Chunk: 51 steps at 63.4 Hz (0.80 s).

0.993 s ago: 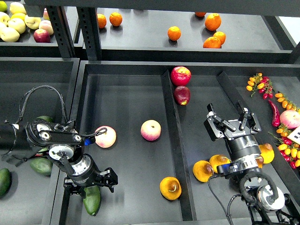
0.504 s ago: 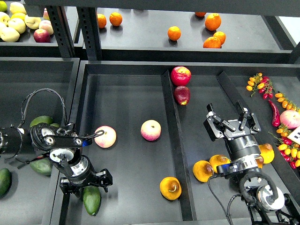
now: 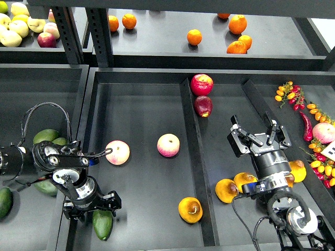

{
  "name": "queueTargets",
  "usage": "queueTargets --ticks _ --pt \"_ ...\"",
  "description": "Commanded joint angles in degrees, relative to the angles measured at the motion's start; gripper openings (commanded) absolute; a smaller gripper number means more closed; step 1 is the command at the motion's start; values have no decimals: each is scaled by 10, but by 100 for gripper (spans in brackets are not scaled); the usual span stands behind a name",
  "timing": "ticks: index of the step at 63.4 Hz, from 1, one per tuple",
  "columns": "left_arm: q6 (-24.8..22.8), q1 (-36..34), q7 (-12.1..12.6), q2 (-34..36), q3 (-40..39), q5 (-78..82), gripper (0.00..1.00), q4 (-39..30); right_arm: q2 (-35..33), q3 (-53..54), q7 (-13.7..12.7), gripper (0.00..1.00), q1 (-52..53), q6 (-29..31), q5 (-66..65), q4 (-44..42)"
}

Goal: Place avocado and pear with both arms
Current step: 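Close the left gripper around the dark green avocado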

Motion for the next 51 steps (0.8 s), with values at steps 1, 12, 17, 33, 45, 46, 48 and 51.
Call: queueTargets --ticks 1,12,17,33,45,46,48,51 --pt "-1 4 0 0 -1 0 97 2 0 0 0 100 0 0 0 0" --pt "-1 6 0 -1 -1 -1 96 3 0 0 0 100 0 0 0 0" --pt "-1 6 0 -1 -1 0 94 3 0 0 0 100 0 0 0 0" --pt "-4 12 0 -4 -3 -2 89 12 0 -5 0 100 0 1 0 0" --pt "-8 20 0 -13 -5 -5 86 22 0 -5 0 100 0 1 0 0" --pt "-8 20 0 -13 -5 -6 85 22 0 -5 0 100 0 1 0 0" --pt "-9 21 0 -13 -6 -6 85 24 0 -5 0 100 0 1 0 0" --pt "-9 21 0 -15 -7 -6 84 24 0 -5 0 100 0 1 0 0"
